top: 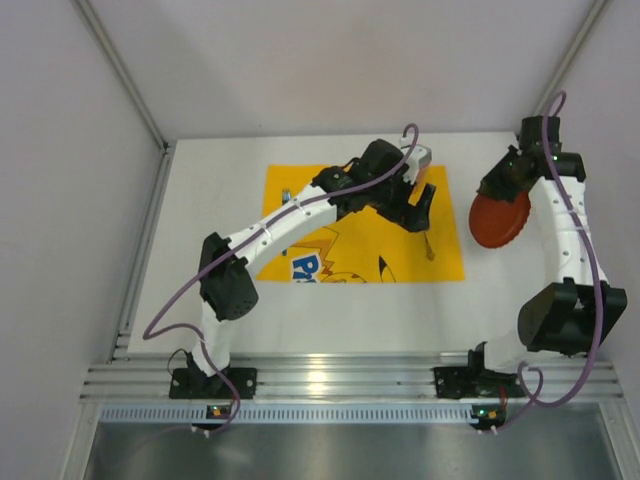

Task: Set the dinner table for one person

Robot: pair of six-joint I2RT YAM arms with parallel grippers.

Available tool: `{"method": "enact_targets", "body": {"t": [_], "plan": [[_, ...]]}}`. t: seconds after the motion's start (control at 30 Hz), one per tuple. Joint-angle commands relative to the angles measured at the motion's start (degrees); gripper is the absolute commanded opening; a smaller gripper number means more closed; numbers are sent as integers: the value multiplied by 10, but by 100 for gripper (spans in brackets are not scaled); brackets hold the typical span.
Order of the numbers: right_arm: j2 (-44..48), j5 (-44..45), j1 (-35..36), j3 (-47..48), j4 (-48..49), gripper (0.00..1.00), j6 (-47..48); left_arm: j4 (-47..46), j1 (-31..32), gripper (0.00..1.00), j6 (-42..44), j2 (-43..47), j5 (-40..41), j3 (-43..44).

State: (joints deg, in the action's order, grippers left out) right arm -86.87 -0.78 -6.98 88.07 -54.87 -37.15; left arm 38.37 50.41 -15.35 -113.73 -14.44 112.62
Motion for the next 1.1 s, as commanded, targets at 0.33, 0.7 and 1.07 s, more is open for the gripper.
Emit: {"method": "enact_targets", "body": {"t": [0.33, 0.7, 1.07], "plan": [[5, -124, 24, 60, -100, 0, -107, -75, 35, 98, -15, -109, 79, 168], [-59, -165, 26, 112, -106, 0, -126, -127, 74, 99, 18, -78, 132, 115], [-45, -259, 29, 123, -119, 0, -160, -132, 73, 59, 16, -91, 159, 97]]}}
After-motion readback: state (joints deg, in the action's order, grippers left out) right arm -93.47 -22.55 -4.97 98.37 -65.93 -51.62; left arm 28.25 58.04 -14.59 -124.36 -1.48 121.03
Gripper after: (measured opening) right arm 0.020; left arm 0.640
